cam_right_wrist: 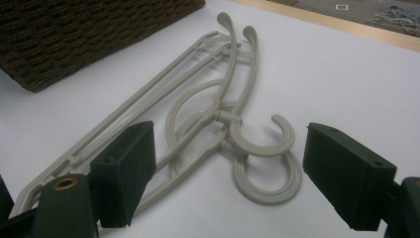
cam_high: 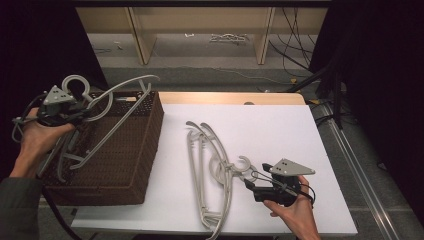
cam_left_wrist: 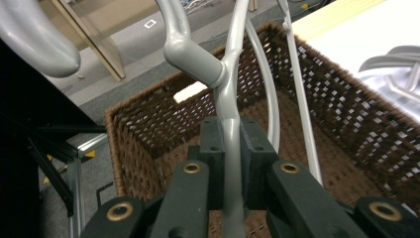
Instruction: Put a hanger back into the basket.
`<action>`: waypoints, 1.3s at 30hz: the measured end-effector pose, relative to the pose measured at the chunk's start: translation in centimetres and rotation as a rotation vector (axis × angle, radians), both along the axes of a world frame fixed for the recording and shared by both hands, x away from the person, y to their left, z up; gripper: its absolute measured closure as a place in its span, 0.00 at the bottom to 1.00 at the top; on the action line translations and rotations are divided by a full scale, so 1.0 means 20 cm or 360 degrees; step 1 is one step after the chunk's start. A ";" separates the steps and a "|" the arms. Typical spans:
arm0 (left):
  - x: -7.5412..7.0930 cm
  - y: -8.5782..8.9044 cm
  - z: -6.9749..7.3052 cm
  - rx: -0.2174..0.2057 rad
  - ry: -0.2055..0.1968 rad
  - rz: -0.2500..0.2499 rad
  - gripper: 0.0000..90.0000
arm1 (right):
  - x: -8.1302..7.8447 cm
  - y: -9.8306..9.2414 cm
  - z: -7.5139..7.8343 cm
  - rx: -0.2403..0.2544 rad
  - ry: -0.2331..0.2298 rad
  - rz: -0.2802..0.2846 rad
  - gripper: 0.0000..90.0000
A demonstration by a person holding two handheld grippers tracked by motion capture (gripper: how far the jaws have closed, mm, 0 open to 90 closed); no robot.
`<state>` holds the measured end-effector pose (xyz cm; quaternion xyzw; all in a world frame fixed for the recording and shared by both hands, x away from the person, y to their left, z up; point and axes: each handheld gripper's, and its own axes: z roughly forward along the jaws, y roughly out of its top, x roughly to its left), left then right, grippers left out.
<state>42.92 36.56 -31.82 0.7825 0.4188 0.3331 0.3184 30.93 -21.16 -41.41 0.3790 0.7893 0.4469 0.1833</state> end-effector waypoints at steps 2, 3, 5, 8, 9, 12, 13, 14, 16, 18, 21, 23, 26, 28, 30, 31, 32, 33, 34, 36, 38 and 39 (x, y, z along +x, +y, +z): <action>0.00 0.02 -0.03 0.0014 0.0009 0.0001 0.91 | 0.00 0.00 0.00 -0.0005 -0.0001 -0.0002 0.24; 0.01 0.03 -0.04 0.0019 0.0015 -0.0003 0.91 | 0.00 0.00 0.00 -0.0011 -0.0009 -0.0002 0.24; 0.01 0.04 -0.07 0.0018 0.0025 -0.0007 0.91 | 0.00 0.00 0.00 -0.0007 0.0000 -0.0004 0.24; 0.00 0.06 -0.09 0.0030 0.0036 -0.0004 0.91 | 0.00 0.00 0.00 -0.0013 -0.0005 -0.0001 0.24; 0.00 0.07 -0.10 0.0040 0.0037 0.0001 0.91 | 0.00 0.00 0.00 -0.0007 0.0011 -0.0002 0.24; 0.00 0.09 -0.13 0.0046 0.0053 -0.0003 0.91 | 0.01 -0.01 -0.01 -0.0009 -0.0009 -0.0002 0.24; 0.00 0.09 -0.14 0.0041 0.0060 -0.0004 0.91 | 0.01 -0.01 -0.01 -0.0010 0.0009 -0.0003 0.24; 0.00 0.10 -0.15 0.0049 0.0060 -0.0007 0.91 | 0.01 -0.01 -0.01 -0.0010 0.0009 -0.0003 0.24; -0.01 0.11 -0.17 0.0043 0.0072 -0.0011 0.91 | 0.01 -0.01 -0.01 -0.0016 -0.0004 -0.0006 0.24; -0.01 0.12 -0.19 0.0049 0.0088 -0.0004 0.91 | 0.01 -0.01 -0.01 -0.0013 0.0008 0.0001 0.24; -0.01 0.13 -0.22 0.0087 0.0126 -0.0005 0.91 | 0.01 -0.01 -0.01 -0.0011 0.0015 -0.0001 0.24; 0.00 0.13 -0.26 0.0087 0.0157 -0.0005 0.91 | 0.01 -0.01 -0.02 -0.0009 0.0024 -0.0006 0.24; 0.01 0.12 -0.29 0.0081 0.0192 0.0003 0.91 | 0.01 -0.01 -0.02 -0.0015 0.0026 -0.0006 0.24; 0.03 0.11 -0.31 0.0093 0.0227 0.0017 0.91 | 0.02 -0.01 -0.02 -0.0003 0.0011 0.0001 0.24; 0.05 0.10 -0.34 0.0105 0.0250 0.0025 0.91 | 0.01 -0.01 -0.02 -0.0018 0.0018 0.0003 0.24; 0.05 0.09 -0.37 0.0088 0.0267 0.0036 0.91 | 0.01 -0.01 -0.02 -0.0012 0.0020 -0.0001 0.24; 0.06 0.09 -0.38 0.0115 0.0284 0.0036 0.91 | 0.01 -0.01 -0.02 -0.0012 0.0020 -0.0001 0.24; 0.07 0.09 -0.39 0.0119 0.0298 0.0047 0.90 | 0.01 -0.01 -0.02 -0.0016 0.0016 0.0000 0.24; 0.08 0.08 -0.41 0.0110 0.0302 0.0064 0.90 | 0.01 -0.01 -0.02 -0.0016 0.0016 0.0000 0.24; 0.09 0.08 -0.43 0.0112 0.0325 0.0070 0.91 | 0.01 -0.01 -0.02 -0.0020 0.0014 0.0000 0.24; 0.09 0.09 -0.45 0.0099 0.0338 0.0075 0.91 | 0.01 0.00 -0.02 -0.0011 0.0027 0.0001 0.24; 0.10 0.11 -0.48 0.0114 0.0362 0.0078 0.91 | 0.01 -0.01 -0.02 -0.0025 0.0034 0.0000 0.24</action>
